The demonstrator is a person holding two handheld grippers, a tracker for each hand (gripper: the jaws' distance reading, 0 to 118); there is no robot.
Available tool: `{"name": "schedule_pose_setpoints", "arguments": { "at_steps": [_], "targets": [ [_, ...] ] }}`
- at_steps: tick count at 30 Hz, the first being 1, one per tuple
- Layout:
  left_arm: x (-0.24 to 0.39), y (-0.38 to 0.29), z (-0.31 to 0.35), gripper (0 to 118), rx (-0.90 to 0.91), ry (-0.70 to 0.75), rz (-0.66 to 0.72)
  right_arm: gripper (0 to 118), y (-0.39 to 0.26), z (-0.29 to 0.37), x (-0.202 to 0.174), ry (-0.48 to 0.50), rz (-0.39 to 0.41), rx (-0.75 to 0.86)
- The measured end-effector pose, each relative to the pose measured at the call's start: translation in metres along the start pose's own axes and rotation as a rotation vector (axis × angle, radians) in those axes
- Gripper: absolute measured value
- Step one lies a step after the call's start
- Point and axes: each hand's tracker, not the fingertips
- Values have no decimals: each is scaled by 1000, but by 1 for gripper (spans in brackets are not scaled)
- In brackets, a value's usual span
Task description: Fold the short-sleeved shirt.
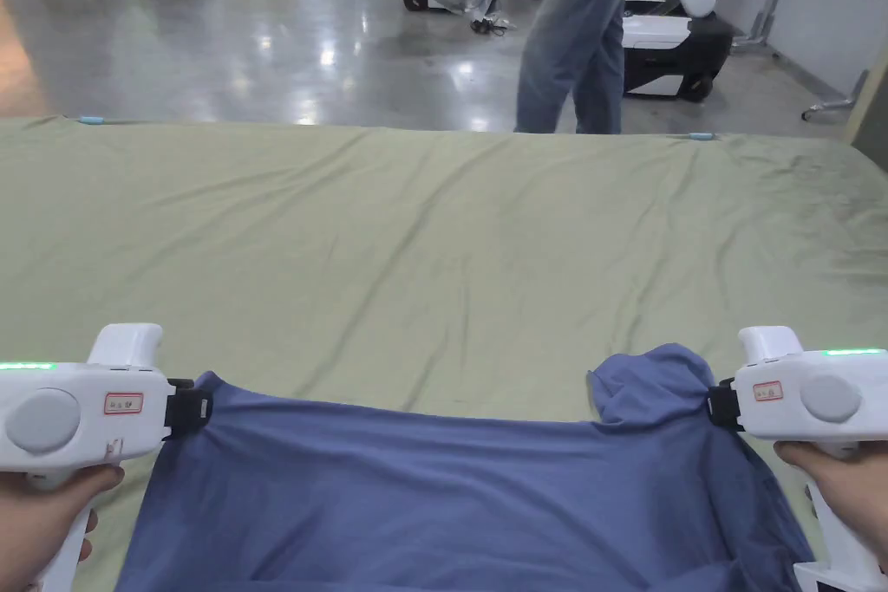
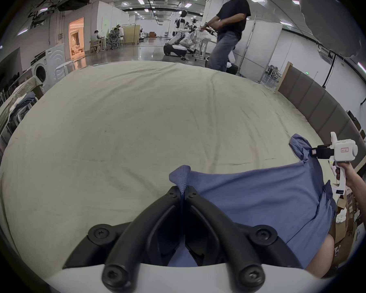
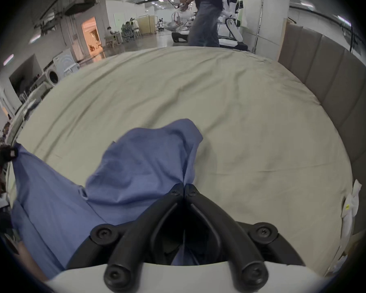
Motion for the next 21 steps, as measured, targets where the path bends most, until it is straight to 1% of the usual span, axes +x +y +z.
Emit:
{"name": "schedule_pose_setpoints", "arguments": {
  "at_steps": [1, 2, 4, 6, 7, 8, 10, 11, 13, 15, 17, 18, 19, 21],
  "targets": [
    [1, 2, 2, 0, 1, -6, -1, 0, -5, 4, 0, -3, -10, 17],
    [1, 3, 5, 0, 4, -11, -4, 0, -4, 9, 4, 15, -20, 33],
    [2, 6, 15, 0, 10, -14, -20, 0, -6, 24, 8, 14, -21, 55],
    [3, 6, 32, 0, 20, -28, -29, 0, -10, 44, 15, 57, -43, 105],
    [4, 5, 44, 0, 27, -38, -44, 0, -14, 58, 19, 75, -51, 127],
    [5, 3, 58, 0, 33, -46, -70, 0, -23, 90, 15, 75, -37, 184],
    [5, -6, 85, 0, 44, -55, -100, 0, -42, 127, 21, 126, -67, 222],
    [4, -12, 98, 0, 51, -61, -109, 0, -54, 143, 24, 129, -75, 230],
    [0, -31, 126, 0, 80, -70, -113, 0, -84, 180, 26, 123, -63, 252],
    [4, -59, 151, 0, 85, -70, -103, 0, -119, 204, 30, 128, -73, 264],
    [0, -91, 174, 0, 113, -82, -50, 0, -158, 218, 35, 183, -141, 256],
    [2, -106, 182, 0, 112, -107, -26, 0, -174, 225, 35, 181, -146, 262],
    [3, -123, 189, 0, 109, -118, -38, 0, -191, 230, 33, 179, -142, 261],
    [11, -153, 191, 0, 71, -63, -111, 0, -222, 227, 29, 162, -154, 238]
  ]
}}
